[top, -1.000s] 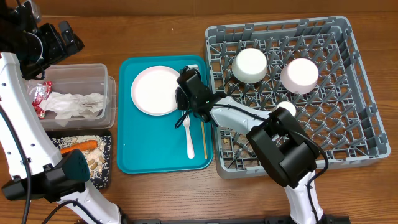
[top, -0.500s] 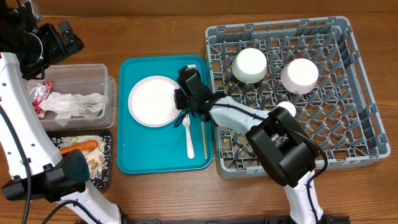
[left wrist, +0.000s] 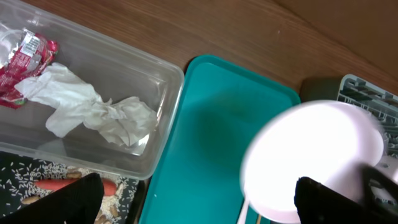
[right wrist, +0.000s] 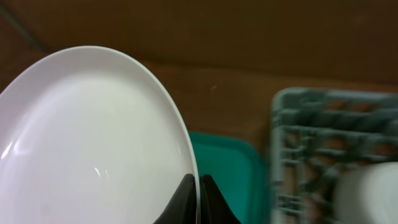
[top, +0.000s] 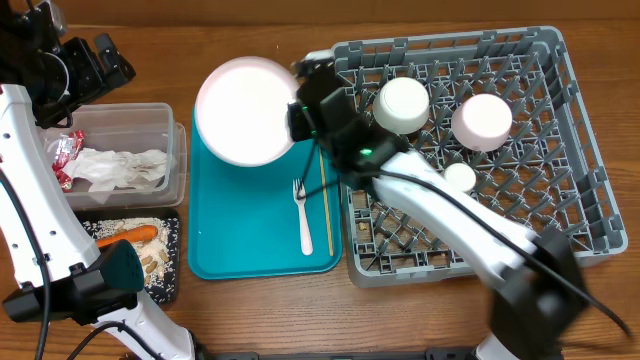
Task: Sort waste into correct bins and load items into the dishwasher
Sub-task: 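Carry the plate right over the gray rack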
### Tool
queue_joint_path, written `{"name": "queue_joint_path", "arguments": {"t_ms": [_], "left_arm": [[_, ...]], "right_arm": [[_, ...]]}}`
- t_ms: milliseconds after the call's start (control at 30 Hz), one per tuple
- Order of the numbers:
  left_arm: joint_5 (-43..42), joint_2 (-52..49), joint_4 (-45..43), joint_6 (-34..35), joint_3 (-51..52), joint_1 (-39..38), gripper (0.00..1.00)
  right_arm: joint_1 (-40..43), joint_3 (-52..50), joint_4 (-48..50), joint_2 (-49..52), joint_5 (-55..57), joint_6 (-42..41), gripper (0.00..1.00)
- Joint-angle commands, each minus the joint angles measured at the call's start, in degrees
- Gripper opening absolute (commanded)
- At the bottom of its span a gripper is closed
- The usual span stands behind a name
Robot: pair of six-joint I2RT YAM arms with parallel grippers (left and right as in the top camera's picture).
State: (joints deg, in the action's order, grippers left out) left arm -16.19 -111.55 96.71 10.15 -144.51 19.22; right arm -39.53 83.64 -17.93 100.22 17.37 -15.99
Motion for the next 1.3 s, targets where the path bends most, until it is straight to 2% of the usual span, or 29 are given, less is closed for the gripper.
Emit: {"name": "queue_joint_path", "arguments": {"t_ms": [0, 33, 67, 100, 133, 167, 267, 400, 567, 667, 767, 900, 1067, 1167, 1267], "left_arm": [[-0.8, 0.3, 0.1, 0.3, -0.4, 0.1, 1.0], [-0.8, 0.3, 0.1, 0.3, -0.4, 0.1, 1.0], [-0.7, 0.3, 0.1, 0.3, -0.4, 0.1, 1.0], [-0.7, 0.3, 0.1, 0.3, -0.4, 0.1, 1.0], [-0.8, 0.3, 0.1, 0.3, -0.4, 0.1, 1.0], [-0.7, 0.3, 0.1, 0.3, -0.4, 0.1, 1.0], [-0.8, 0.3, 0.1, 0.3, -0.4, 0.1, 1.0], [-0.8, 0.3, 0.1, 0.3, -0.4, 0.1, 1.0], [-0.8, 0.3, 0.1, 0.3, -0.4, 0.1, 1.0], [-0.8, 0.3, 0.1, 0.3, -0.4, 0.1, 1.0], [-0.8, 0.3, 0.1, 0.3, -0.4, 0.1, 1.0], [-0.8, 0.3, 0.1, 0.3, -0.4, 0.1, 1.0], [-0.7, 0.3, 0.1, 0.3, -0.4, 0.1, 1.0], [-0.8, 0.3, 0.1, 0.3, -0.4, 0.1, 1.0], [-0.7, 0.3, 0.1, 0.3, -0.4, 0.1, 1.0]], "right_arm": [[0.0, 2.1, -5.2, -10.3, 25.8, 6.8, 0.04], [0.1, 2.1, -7.4, -14.0, 37.4, 9.4, 0.04], [0.3, 2.1, -7.9, -15.2, 42.1, 10.7, 0.04], [0.9, 2.1, -8.4, -17.4, 51.6, 13.1, 0.04], [1.1, 2.1, -8.4, -17.8, 53.8, 13.4, 0.04], [1.6, 2.1, -9.4, -19.2, 63.7, 13.5, 0.04], [2.7, 2.0, -11.1, -19.5, 70.4, 13.5, 0.04], [5.6, 0.7, -15.7, -18.5, 68.1, 8.7, 0.04], [13.3, -3.2, -15.9, -14.9, 68.1, 8.9, 0.04], [17.9, -3.2, -15.9, -11.4, 63.8, 14.9, 0.04], [20.3, -3.2, -16.5, -9.0, 53.9, 20.2, 0.04], [20.5, -3.2, -15.4, -8.5, 49.9, 20.8, 0.04], [20.3, -3.2, -14.8, -8.1, 38.6, 24.1, 0.04], [20.3, -3.2, -12.9, -6.7, 38.5, 28.7, 0.04], [20.3, -3.2, -10.1, -4.9, 38.6, 36.7, 0.04]]}}
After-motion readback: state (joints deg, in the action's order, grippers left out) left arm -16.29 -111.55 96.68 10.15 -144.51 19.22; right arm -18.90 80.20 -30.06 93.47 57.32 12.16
